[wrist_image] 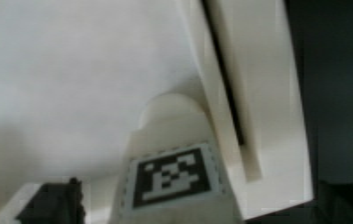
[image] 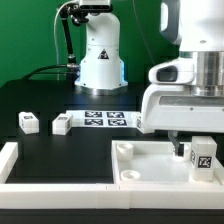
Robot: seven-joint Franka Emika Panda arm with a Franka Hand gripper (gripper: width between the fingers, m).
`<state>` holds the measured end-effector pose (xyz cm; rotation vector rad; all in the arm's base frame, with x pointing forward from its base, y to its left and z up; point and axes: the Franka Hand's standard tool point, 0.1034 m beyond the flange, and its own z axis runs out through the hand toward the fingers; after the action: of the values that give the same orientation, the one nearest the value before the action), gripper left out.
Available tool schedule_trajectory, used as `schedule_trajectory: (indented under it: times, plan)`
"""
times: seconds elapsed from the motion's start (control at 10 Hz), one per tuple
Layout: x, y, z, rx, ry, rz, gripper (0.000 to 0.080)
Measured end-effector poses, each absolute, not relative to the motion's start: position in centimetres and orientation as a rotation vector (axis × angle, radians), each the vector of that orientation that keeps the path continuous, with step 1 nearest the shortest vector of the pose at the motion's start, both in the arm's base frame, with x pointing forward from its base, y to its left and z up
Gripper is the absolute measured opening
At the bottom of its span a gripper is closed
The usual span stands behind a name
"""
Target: Assemble square table
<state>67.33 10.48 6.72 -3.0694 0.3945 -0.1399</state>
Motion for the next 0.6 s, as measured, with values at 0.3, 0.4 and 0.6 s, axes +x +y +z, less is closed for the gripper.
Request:
schedule_trajectory:
  times: [0.3,0.4,0.6]
  plan:
    - [67.30,10.59,6.76,-3.073,0.436,-0.131,0.0619]
    - [67.29,10.61,6.75,-3.063,0.493,-0.129,0.0436]
    - [67.27,10.62,6.72,-3.008,0.734,-0.123,0.0290]
